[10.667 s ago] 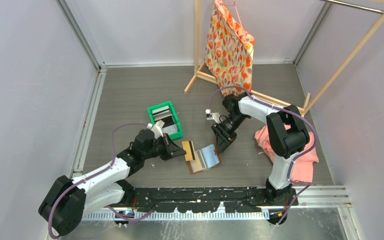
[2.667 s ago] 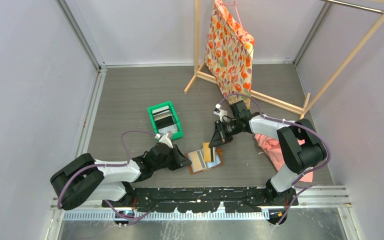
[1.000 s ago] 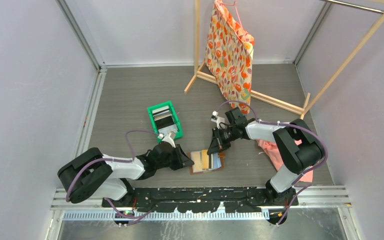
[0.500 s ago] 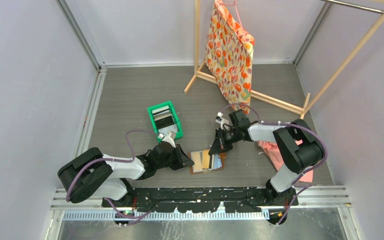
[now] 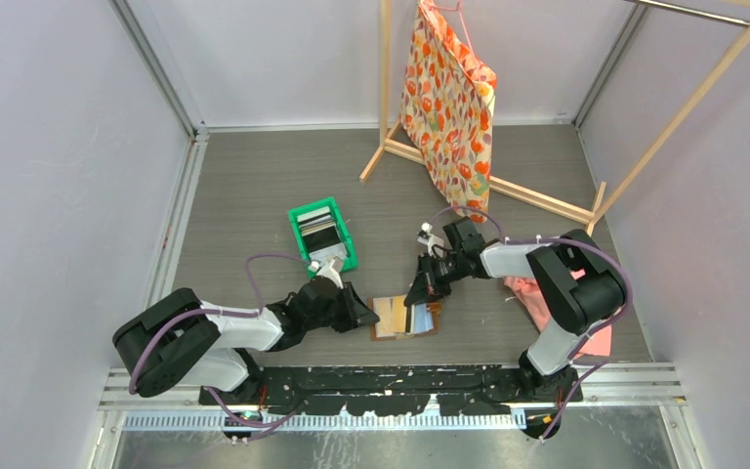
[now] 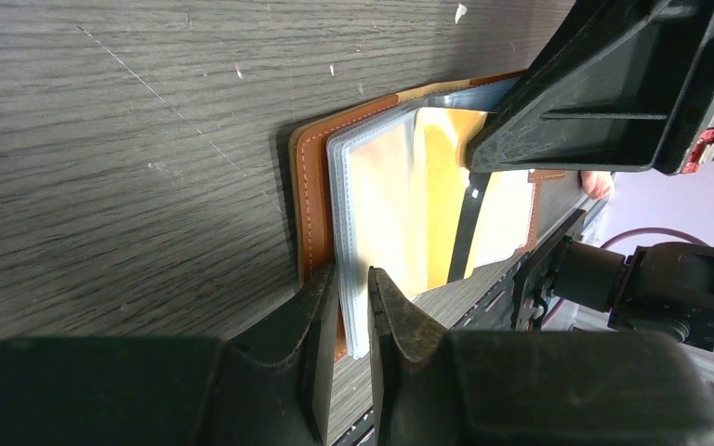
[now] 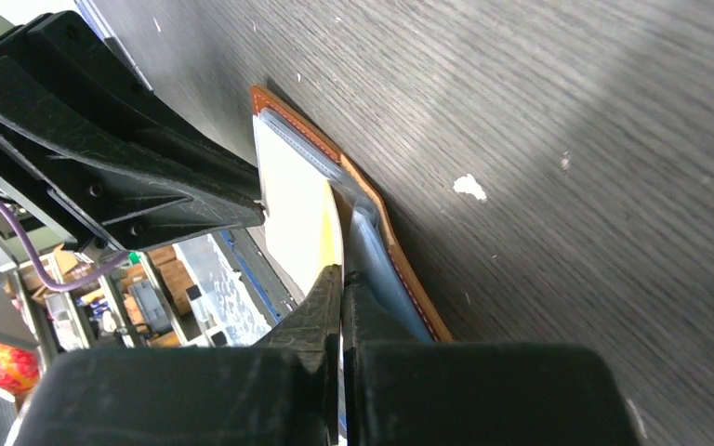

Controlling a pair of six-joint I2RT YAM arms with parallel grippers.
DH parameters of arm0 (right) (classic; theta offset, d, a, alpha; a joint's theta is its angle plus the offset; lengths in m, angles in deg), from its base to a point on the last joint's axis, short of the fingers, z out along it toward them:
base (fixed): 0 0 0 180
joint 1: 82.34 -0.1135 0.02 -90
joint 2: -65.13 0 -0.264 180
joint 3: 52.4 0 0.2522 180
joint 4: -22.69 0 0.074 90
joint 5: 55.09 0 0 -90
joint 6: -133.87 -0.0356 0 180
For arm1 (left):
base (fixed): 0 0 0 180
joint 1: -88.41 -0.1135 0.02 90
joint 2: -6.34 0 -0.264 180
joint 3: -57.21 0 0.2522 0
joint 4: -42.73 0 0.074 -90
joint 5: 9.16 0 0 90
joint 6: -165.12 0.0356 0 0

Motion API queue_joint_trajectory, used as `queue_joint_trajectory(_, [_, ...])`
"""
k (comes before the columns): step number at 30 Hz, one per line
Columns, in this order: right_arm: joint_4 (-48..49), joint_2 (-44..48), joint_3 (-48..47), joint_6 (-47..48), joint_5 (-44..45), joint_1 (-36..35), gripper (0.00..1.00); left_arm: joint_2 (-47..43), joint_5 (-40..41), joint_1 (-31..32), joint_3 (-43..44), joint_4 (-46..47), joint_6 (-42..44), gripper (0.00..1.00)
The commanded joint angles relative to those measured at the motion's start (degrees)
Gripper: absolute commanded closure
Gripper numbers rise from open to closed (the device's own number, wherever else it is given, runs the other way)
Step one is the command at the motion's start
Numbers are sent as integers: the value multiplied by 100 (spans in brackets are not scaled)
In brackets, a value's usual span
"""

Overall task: Put the credit cards into the card holder
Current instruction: Insert the credit card into the card holder.

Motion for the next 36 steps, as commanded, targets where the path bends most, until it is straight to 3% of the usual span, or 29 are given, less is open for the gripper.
queue_joint_trajectory(1, [97,-290,-114,-182,74,-95,99,71,-55,24,81,-52,51,80])
queue_joint_trajectory(13, [-273,-419,-252,-195,-69,-95,96,19,-49,24,77,-101,77,80])
queue_joint_trajectory(18, [-449,-129,-141,-17,-168,-97,88,7,6,24,59,-133,94,80])
queue_joint_trajectory(36, [-620,-24,37,158,-492,-62,90,26,-36,24,112,-151,113,81])
